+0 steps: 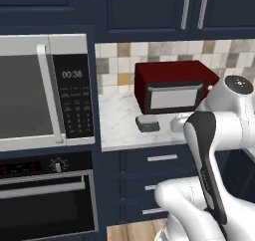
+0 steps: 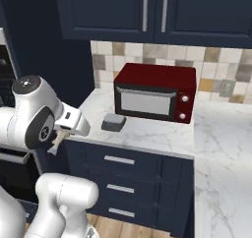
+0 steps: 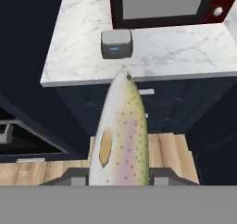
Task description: Take the fish from the fridge and place it on the digital scale on the counter by the fridge. Wait a few seconds for a reading, then move it to the plate on the dining counter.
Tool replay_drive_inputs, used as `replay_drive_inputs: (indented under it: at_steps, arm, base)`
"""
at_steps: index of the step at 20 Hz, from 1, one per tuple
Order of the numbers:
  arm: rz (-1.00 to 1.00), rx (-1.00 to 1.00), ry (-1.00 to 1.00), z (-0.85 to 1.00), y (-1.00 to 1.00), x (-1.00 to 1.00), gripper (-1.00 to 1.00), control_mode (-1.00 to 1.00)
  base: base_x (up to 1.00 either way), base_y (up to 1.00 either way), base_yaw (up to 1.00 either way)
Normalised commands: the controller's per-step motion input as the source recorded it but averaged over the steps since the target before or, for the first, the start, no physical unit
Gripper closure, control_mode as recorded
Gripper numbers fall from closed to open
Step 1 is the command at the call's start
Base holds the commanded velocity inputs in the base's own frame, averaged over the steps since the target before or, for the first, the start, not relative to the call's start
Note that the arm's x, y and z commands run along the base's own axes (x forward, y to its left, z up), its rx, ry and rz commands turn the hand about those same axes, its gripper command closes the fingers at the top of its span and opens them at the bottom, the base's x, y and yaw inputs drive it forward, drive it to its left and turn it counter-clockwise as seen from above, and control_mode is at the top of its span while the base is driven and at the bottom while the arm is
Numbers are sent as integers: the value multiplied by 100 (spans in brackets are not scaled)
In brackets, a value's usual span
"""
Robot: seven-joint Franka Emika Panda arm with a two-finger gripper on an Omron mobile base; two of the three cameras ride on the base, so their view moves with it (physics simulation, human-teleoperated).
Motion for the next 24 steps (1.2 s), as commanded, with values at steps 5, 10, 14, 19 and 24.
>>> replay_drive_inputs:
  at_steps: [5,10,14,19,24]
  arm:
    - [0,0,0,0,0,0,100,100]
    - [0,0,0,0,0,0,100,100]
    - [0,0,0,0,0,0,100,100]
    - [0,0,0,0,0,0,100,100]
    - [0,0,0,0,0,0,100,100]
  base:
    - [-100,39,10]
    - [-98,69,55]
    - [-76,52,75]
    - [-60,47,81]
    - [-53,46,83]
